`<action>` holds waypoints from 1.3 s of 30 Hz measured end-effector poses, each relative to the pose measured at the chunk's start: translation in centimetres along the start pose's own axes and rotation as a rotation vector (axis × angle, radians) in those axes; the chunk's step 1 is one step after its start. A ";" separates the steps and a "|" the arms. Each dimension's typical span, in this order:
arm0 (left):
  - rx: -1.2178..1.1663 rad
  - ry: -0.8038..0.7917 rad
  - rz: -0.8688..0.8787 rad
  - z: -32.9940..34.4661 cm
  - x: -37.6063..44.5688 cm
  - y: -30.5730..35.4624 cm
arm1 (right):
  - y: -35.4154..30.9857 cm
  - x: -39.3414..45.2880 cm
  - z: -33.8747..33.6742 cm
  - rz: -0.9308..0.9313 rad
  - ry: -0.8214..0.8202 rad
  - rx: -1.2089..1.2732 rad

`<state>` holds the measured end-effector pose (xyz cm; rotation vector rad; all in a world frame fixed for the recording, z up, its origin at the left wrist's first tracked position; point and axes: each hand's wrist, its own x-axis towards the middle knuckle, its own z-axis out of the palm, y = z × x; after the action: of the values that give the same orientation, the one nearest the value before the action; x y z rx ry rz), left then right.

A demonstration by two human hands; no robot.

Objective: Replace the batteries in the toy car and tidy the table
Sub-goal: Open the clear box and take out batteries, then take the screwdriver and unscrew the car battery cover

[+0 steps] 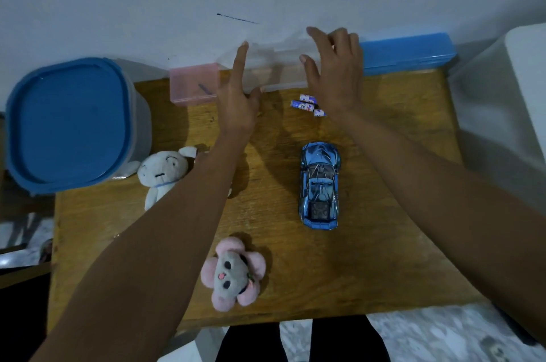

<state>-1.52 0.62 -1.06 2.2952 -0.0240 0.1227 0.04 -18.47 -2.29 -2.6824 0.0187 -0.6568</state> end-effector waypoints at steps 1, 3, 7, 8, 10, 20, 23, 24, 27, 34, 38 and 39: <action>-0.011 0.001 0.002 0.0 0.0 -0.1 | 0.0 0.0 0.0 0.028 -0.020 -0.007; -0.007 0.006 -0.023 0.2 0.0 -0.2 | 0.1 -0.3 0.1 0.063 -0.039 0.001; 0.000 -0.010 -0.036 1.0 0.5 -1.5 | 0.6 -1.4 0.5 0.116 -0.060 0.072; 0.008 -0.024 -0.031 1.1 0.7 -1.9 | 0.8 -1.7 0.7 0.124 -0.091 0.107; 0.029 -0.041 -0.018 1.5 1.1 -2.8 | 1.1 -2.3 1.0 0.160 -0.176 0.190; 0.026 -0.129 -0.095 0.7 1.4 -2.7 | 0.5 -2.1 0.3 0.292 -0.324 0.271; 0.021 -0.142 -0.112 0.7 1.5 -2.6 | 0.3 -1.8 0.3 0.301 -0.338 0.255; 0.025 -0.140 -0.115 0.7 1.5 -2.6 | 0.2 -1.7 0.3 0.302 -0.344 0.246; 0.028 -0.148 -0.128 0.5 1.7 -2.3 | -0.3 -1.4 -0.1 0.295 -0.359 0.184; 0.104 -0.076 0.074 -3.9 0.7 -1.7 | -3.9 0.5 -1.3 0.216 -0.368 0.060; 0.168 0.082 0.110 -7.9 1.0 -4.4 | -9.4 1.3 -0.5 0.129 -0.373 0.225; 0.199 0.090 0.082 -8.6 1.1 -5.2 | -10.8 1.2 -0.1 0.112 -0.392 0.264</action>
<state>-0.84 10.48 0.83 2.4855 -0.0617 0.2820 0.23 -8.62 2.24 -2.4839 -0.0204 -0.0844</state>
